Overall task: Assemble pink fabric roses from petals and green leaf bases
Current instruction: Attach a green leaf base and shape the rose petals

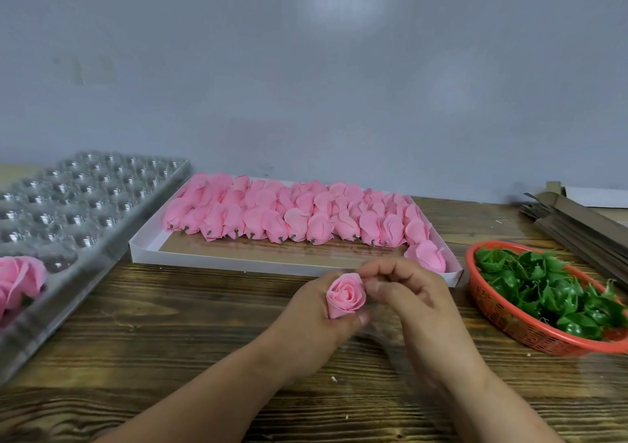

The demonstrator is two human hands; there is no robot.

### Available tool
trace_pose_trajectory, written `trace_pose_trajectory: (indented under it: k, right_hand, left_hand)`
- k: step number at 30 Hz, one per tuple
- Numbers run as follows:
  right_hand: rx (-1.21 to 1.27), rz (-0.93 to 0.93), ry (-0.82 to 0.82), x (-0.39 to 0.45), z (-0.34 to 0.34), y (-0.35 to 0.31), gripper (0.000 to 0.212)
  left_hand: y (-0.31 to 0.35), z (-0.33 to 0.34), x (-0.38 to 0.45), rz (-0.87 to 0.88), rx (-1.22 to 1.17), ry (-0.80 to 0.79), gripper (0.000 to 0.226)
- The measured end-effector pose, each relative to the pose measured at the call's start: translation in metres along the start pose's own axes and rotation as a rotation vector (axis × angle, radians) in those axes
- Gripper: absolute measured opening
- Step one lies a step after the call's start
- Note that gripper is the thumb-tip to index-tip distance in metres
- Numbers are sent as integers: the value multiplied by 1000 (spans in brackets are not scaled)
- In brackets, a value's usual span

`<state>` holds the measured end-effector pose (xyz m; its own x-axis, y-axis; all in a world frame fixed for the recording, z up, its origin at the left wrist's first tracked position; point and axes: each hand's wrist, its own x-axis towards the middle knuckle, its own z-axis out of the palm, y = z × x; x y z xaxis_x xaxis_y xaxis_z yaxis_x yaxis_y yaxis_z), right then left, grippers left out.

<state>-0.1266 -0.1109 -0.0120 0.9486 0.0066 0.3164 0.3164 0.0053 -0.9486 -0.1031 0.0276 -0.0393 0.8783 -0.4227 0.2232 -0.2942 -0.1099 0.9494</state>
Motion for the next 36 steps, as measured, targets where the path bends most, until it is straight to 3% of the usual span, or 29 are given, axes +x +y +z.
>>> trace_pose_trajectory:
  k: [6, 13, 25, 30, 32, 36]
  right_hand:
    - [-73, 82, -57, 1, -4, -4, 4]
    - [-29, 256, -53, 1, -1, -2, 24]
    - [-8, 275, -70, 1, 1, -3, 4]
    - [49, 327, 3, 1, 4, 7, 27]
    - [36, 294, 28, 1, 6, 6, 26]
    - [-104, 8, 41, -4, 5, -7, 19]
  left_hand:
    - [-1, 1, -1, 17, 174, -59, 20]
    - [-2, 1, -1, 56, 200, -86, 18]
    - [-3, 1, 0, 53, 183, -106, 21]
    - [-4, 4, 0, 86, 224, -116, 19]
    - [-3, 5, 0, 80, 223, -110, 17]
    - [-3, 2, 2, 15, 183, -12, 15]
